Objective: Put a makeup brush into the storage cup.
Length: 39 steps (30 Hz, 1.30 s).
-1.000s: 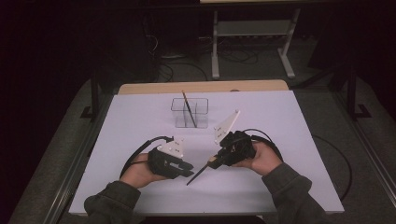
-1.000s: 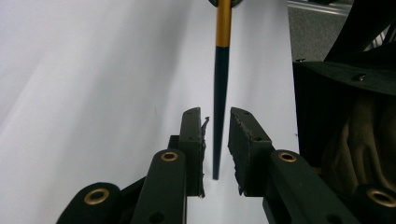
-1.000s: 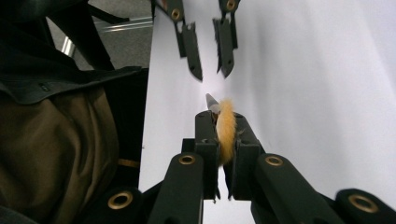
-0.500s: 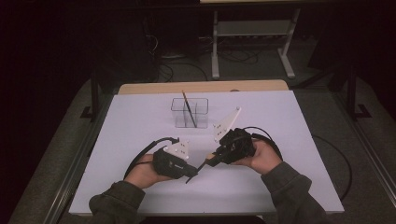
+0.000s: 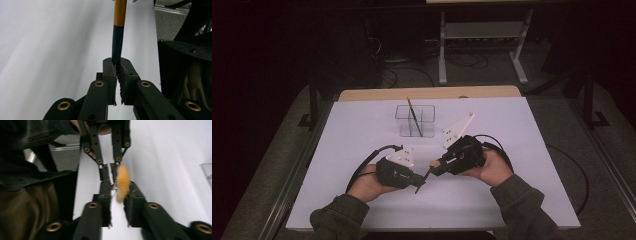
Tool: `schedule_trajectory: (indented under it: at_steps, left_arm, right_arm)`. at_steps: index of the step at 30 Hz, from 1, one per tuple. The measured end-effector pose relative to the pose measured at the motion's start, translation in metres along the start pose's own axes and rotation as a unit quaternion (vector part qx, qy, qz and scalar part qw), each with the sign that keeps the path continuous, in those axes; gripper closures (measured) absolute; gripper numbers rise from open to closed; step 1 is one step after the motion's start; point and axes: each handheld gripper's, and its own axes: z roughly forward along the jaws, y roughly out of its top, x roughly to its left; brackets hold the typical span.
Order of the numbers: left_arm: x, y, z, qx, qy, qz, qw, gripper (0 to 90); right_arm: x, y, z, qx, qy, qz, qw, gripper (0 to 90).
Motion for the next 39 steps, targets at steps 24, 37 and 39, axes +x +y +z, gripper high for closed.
schedule_trajectory:
  at_steps: [24,37,39]
  left_arm:
    - [0.007,0.0,-0.008,-0.056,0.025,-0.025,0.9978,84.3]
    - [0.008,0.0,-0.004,-0.051,0.019,-0.024,0.9982,84.1]
    - [0.008,-0.001,-0.004,-0.049,0.02,-0.023,0.9983,83.2]
  right_arm:
    - [-0.008,-0.003,0.009,-0.042,-0.021,0.022,0.9987,72.3]
    - [-0.012,-0.003,0.011,-0.044,-0.013,0.027,0.9986,83.0]
    - [-0.011,-0.002,0.011,-0.04,-0.012,0.026,0.9988,83.2]
